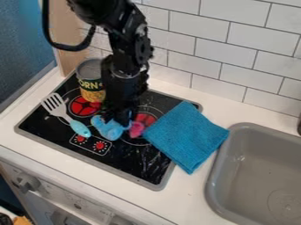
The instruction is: Placed the blue stuffed toy in the middle part of the stove
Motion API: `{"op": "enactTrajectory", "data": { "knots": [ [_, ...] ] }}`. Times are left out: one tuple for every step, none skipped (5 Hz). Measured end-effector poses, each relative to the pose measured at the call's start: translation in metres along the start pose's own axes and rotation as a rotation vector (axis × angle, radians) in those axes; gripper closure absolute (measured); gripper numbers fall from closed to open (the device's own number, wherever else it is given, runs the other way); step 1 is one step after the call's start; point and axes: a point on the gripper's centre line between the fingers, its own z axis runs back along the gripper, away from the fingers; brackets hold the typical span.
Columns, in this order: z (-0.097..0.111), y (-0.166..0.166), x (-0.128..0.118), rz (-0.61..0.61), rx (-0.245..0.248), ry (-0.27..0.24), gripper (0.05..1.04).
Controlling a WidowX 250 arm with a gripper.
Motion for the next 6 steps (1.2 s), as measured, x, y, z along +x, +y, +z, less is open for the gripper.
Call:
{"op": "enactTrajectory", "data": {
  "knots": [
    [-0.003,-0.002,-0.001,-0.011,0.013,0.006,0.839],
    [-0.002,-0.003,0.000,-0.028,0.012,0.001,0.565],
    [0.014,-0.009,0.004,-0.042,-0.044,-0.012,0.258],
    [0.034,-0.011,0.010,0.003,-0.070,0.003,0.079],
    [0.065,-0.013,0.018,0.049,-0.094,0.012,0.080],
    [0.097,-0.014,0.026,0.071,-0.143,-0.009,0.084]
  ]
}}
